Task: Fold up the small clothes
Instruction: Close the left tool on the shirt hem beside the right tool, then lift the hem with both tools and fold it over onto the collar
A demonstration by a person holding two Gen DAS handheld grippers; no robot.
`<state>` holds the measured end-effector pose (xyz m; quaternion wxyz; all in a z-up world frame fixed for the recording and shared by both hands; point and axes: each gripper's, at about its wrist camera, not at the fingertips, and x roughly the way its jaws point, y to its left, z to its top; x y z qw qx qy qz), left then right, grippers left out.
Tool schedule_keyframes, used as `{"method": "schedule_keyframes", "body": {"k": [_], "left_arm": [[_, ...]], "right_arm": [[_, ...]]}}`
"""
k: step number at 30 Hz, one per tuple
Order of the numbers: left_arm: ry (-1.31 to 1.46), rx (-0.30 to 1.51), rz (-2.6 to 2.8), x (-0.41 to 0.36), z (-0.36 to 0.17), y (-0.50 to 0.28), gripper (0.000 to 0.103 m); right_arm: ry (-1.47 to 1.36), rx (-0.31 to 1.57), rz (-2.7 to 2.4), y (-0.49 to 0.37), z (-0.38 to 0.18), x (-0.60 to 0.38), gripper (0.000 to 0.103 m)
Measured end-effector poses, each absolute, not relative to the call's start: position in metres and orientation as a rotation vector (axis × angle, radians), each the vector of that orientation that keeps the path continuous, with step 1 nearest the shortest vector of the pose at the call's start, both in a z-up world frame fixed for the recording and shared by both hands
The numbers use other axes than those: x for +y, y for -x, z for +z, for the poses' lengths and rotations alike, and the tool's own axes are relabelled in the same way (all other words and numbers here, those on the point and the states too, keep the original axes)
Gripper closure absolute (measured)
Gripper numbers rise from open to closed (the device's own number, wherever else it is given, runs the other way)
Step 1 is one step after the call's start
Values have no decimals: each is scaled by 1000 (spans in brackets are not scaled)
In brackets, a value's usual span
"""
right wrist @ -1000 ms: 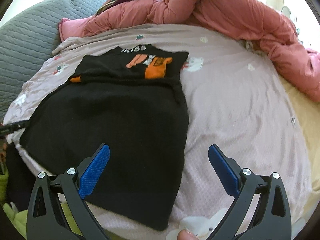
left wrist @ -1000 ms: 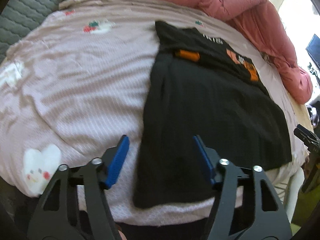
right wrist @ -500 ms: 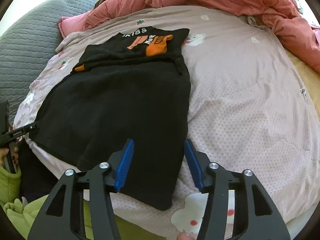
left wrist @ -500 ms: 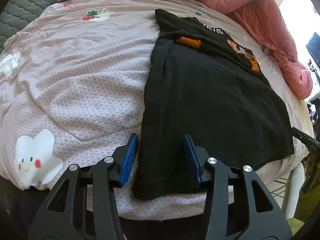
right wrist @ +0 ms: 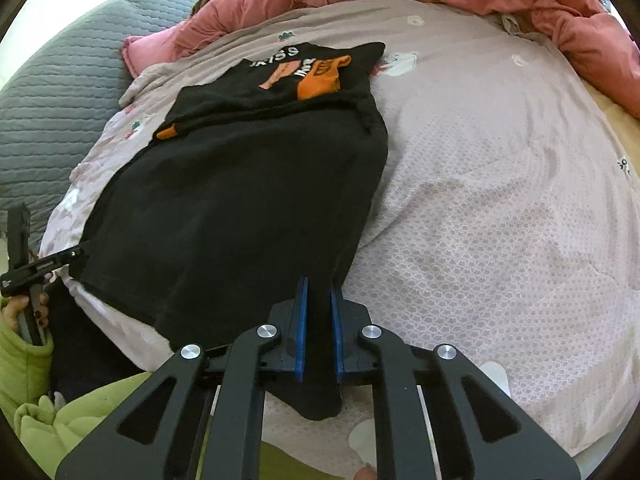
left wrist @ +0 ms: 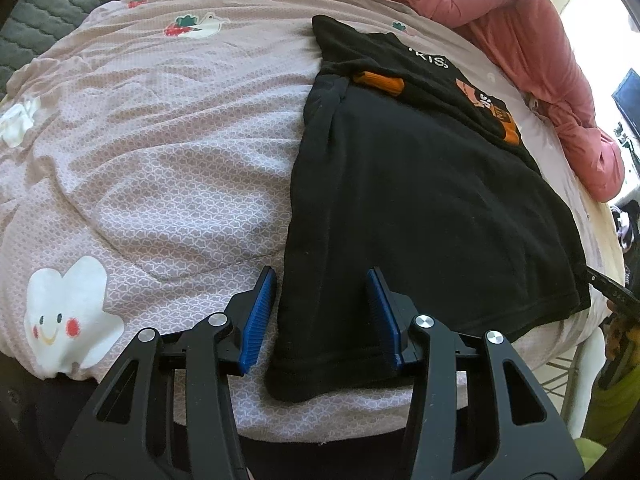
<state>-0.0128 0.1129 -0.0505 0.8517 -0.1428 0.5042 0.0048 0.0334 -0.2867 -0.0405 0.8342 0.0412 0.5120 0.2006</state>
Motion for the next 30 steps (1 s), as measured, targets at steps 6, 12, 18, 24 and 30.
{"method": "schedule_keyframes", "body": {"k": [6, 12, 18, 24, 30], "left_arm": [[321, 1071, 12, 115, -53, 9, 68], [287, 1053, 43, 110, -48, 8, 98], [274, 972, 50, 111, -25, 13, 100], [284, 905, 47, 116, 1, 11, 101], [294, 859, 60, 120, 22, -6, 101]], "right_arm": [[-107, 1097, 425, -37, -50, -289, 87], [-88, 1063, 447, -37, -39, -287, 94], [-120, 989, 453, -34, -17, -301, 95], [-187, 912, 459, -39, 8, -315, 95], [-222, 835, 454, -52, 25, -315, 95]]}}
